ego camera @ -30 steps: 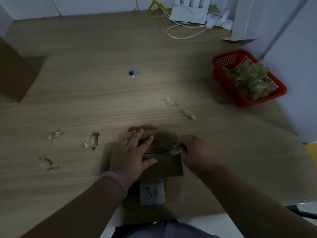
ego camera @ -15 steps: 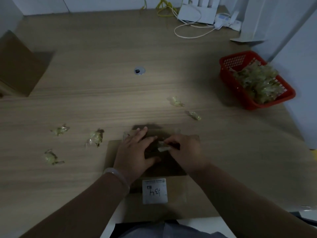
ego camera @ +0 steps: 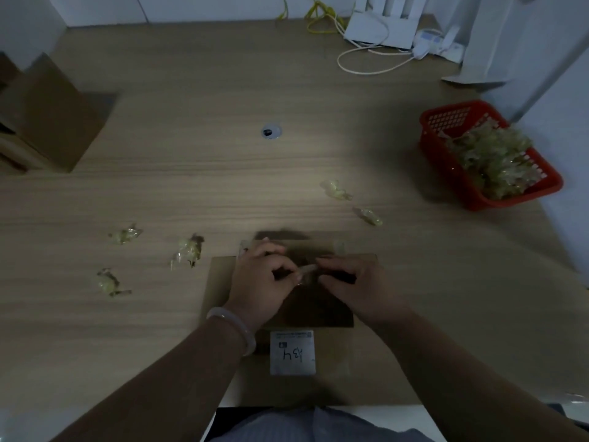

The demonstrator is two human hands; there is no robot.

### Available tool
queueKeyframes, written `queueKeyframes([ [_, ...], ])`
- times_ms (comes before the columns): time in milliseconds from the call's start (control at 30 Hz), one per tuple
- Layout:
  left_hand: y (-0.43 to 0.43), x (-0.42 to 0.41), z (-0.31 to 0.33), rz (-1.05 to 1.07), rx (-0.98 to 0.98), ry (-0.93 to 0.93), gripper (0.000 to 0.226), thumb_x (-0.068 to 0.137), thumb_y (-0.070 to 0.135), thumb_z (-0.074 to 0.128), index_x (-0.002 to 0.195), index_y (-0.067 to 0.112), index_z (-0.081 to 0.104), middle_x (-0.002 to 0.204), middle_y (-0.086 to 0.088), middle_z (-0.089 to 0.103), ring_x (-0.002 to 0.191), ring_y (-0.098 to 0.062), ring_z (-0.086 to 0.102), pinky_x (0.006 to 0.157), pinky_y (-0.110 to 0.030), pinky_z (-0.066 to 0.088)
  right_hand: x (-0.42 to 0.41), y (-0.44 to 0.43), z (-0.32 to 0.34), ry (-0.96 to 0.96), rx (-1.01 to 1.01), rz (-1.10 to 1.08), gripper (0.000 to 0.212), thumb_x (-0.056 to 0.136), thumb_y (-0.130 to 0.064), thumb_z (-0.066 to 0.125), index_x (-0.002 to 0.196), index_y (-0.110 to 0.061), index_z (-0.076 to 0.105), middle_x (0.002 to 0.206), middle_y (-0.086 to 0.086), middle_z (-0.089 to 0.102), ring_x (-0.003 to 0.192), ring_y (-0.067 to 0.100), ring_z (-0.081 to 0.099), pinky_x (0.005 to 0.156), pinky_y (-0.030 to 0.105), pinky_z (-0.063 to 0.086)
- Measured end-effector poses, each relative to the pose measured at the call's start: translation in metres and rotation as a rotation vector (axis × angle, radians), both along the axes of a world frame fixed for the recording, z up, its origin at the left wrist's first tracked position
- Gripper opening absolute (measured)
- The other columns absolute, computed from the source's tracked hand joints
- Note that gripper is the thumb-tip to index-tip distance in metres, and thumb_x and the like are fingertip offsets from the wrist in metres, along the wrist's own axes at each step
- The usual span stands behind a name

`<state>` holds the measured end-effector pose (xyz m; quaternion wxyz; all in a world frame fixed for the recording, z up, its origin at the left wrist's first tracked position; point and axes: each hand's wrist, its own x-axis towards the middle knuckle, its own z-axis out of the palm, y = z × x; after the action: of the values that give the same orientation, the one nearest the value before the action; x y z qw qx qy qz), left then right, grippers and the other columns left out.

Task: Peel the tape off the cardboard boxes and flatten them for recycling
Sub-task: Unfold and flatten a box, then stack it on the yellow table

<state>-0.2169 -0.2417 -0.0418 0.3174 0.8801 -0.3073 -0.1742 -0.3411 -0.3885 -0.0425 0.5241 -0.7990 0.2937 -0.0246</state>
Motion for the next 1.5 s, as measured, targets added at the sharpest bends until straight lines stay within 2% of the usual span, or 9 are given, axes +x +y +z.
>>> queueKeyframes([
  [100,0.004,-0.002,0.000,0.010,-0.026,-0.008,0.004,0.081,0.024,0.073,0.082,0.021,0.071,0.107,0.006,0.065,0.131,-0.014,0.040,0.110,-0.035,0.030,-0.005,0.001,-0.004,-0.041,-0.029,-0.105,0.054,0.082,-0.019,0.074,0.132,-0.028,0.056,0.120,-0.011,0.064,0.108,0.003,0.059,0.098,0.024,0.047],
  [200,0.006,-0.006,0.000,0.075,-0.053,-0.026,0.003,0.082,0.020,0.071,0.082,0.017,0.071,0.111,-0.004,0.067,0.123,-0.016,0.050,0.102,-0.037,0.041,-0.005,0.002,-0.008,0.045,-0.231,0.040,0.059,0.082,-0.026,0.073,0.137,-0.029,0.051,0.128,-0.007,0.058,0.113,0.008,0.055,0.097,0.019,0.041],
  [333,0.009,-0.002,0.003,0.136,-0.033,-0.105,0.005,0.082,0.023,0.068,0.078,0.023,0.065,0.078,0.007,0.063,0.073,-0.009,0.058,0.070,-0.036,0.052,-0.005,0.004,-0.016,0.096,-0.335,0.185,0.058,0.083,-0.028,0.070,0.138,-0.025,0.051,0.143,-0.006,0.045,0.131,0.012,0.040,0.102,0.015,0.026],
  [533,0.010,-0.009,0.004,0.009,0.170,-0.409,0.011,0.078,0.022,0.069,0.083,0.025,0.059,0.074,0.009,0.060,0.074,-0.017,0.059,0.107,-0.059,0.030,-0.006,0.009,-0.022,0.096,-0.408,0.230,0.054,0.085,-0.032,0.066,0.136,-0.027,0.052,0.145,-0.007,0.039,0.134,0.013,0.033,0.108,0.019,0.025],
  [667,0.006,-0.013,0.014,-0.128,0.225,-0.546,0.009,0.078,0.017,0.069,0.085,0.022,0.067,0.074,0.007,0.063,0.078,-0.020,0.061,0.110,-0.062,0.023,-0.008,0.012,-0.020,0.068,-0.419,0.225,0.049,0.086,-0.029,0.066,0.134,-0.024,0.056,0.143,-0.005,0.039,0.132,0.013,0.035,0.105,0.015,0.022],
  [800,0.004,-0.015,0.022,-0.340,0.315,-0.670,0.009,0.075,0.018,0.069,0.079,0.025,0.074,0.077,0.007,0.067,0.086,-0.021,0.063,0.105,-0.058,0.034,-0.009,0.015,-0.018,0.060,-0.436,0.230,0.047,0.088,-0.026,0.065,0.133,-0.020,0.056,0.144,-0.001,0.040,0.131,0.016,0.036,0.104,0.014,0.020],
  [1000,0.009,-0.011,0.015,-0.381,0.267,-0.369,0.031,0.094,0.034,0.047,0.114,0.023,0.068,0.115,0.005,0.062,0.107,-0.019,0.054,0.092,-0.029,0.038,-0.008,0.013,-0.018,0.073,-0.451,0.268,0.047,0.087,-0.024,0.064,0.133,-0.018,0.056,0.142,0.002,0.043,0.131,0.019,0.038,0.107,0.017,0.019],
  [1267,0.001,-0.007,0.009,-0.021,0.145,-0.099,0.015,0.082,0.026,0.069,0.096,0.026,0.063,0.093,0.010,0.064,0.085,-0.009,0.057,0.061,-0.009,0.031,-0.005,0.014,-0.019,0.066,-0.545,0.312,0.052,0.086,-0.030,0.062,0.136,-0.018,0.053,0.140,0.002,0.043,0.128,0.023,0.042,0.111,0.031,0.031],
  [1500,-0.001,-0.009,0.012,-0.087,0.248,-0.076,0.024,0.093,0.038,0.054,0.100,0.022,0.070,0.098,0.001,0.068,0.092,-0.016,0.059,0.073,-0.022,0.035,-0.009,0.014,-0.019,0.066,-0.568,0.315,0.047,0.088,-0.029,0.062,0.134,-0.018,0.056,0.140,0.004,0.046,0.128,0.024,0.043,0.109,0.032,0.032],
])
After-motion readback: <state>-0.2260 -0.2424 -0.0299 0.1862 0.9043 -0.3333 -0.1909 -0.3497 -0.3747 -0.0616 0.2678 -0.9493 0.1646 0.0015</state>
